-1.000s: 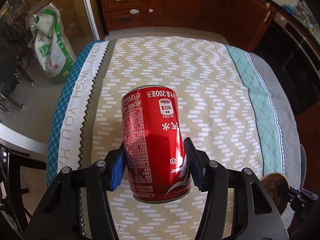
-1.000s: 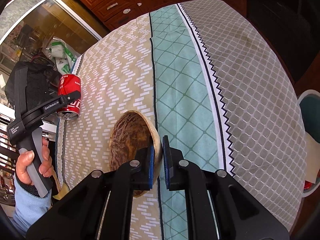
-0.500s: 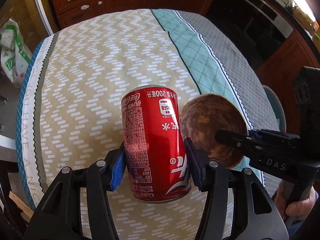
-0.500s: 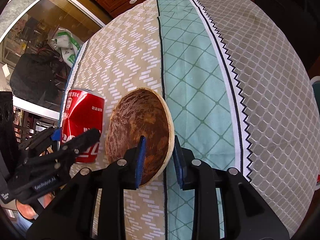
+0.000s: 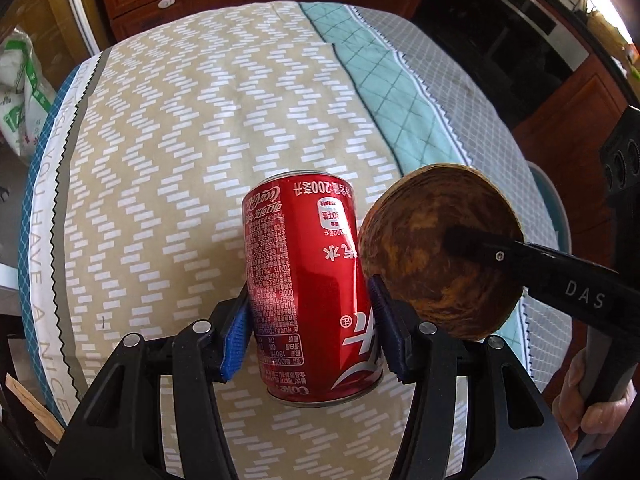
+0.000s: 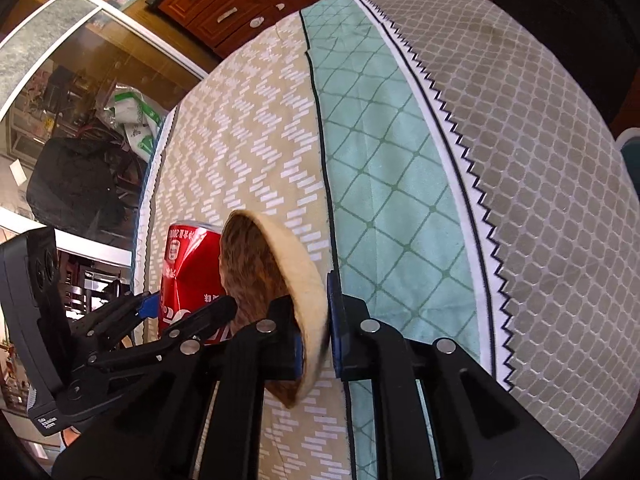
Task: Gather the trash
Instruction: 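Carry the shell and can over the teal bin and open both tools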
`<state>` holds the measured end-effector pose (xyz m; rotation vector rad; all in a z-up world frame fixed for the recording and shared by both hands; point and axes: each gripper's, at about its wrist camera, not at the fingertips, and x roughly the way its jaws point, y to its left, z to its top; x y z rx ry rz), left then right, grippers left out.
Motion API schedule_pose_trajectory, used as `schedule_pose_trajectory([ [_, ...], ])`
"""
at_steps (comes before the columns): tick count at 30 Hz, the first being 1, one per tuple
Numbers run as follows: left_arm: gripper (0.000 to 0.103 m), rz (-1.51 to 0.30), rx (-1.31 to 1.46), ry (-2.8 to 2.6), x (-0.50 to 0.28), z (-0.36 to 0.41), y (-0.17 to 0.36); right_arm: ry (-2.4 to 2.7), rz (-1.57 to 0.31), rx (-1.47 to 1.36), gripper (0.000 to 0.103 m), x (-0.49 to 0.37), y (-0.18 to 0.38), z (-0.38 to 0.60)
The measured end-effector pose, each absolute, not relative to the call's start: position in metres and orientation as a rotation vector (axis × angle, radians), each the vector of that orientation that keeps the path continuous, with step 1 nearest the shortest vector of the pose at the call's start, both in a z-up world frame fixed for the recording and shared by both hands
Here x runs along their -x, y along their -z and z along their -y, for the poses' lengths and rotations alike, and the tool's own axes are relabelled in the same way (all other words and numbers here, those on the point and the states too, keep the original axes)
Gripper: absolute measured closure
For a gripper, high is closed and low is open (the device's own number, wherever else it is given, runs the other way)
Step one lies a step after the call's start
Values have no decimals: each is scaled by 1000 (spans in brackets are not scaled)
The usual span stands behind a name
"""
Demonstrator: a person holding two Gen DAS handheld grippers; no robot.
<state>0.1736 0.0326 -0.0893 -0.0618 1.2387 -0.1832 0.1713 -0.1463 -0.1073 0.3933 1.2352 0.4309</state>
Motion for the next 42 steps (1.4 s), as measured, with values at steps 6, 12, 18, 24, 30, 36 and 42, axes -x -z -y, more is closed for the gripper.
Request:
schedule_pose_trajectory([
  [6, 47, -1166, 26, 231, -171, -4, 51, -421, -1169, -449, 93, -165, 80, 181],
  [12, 47, -1115, -30, 284, -167, 44, 25, -327, -1089, -482, 93, -153, 60, 242],
  [18, 47, -1114, -113, 341, -167, 99, 19, -230, -995, -571, 93, -135, 44, 321],
  [24, 47, -1150, -178, 406, -170, 156, 26, -107, -912, -647, 93, -113, 41, 401],
  [30, 47, -1181, -266, 495, -177, 222, 36, 11, -894, -710, 92, -91, 62, 464],
  [36, 47, -1242, -315, 568, -185, 289, 57, 79, -925, -771, 92, -80, 92, 501],
  [42, 46, -1301, -364, 622, -195, 342, 87, 128, -957, -797, 91, -76, 111, 524],
])
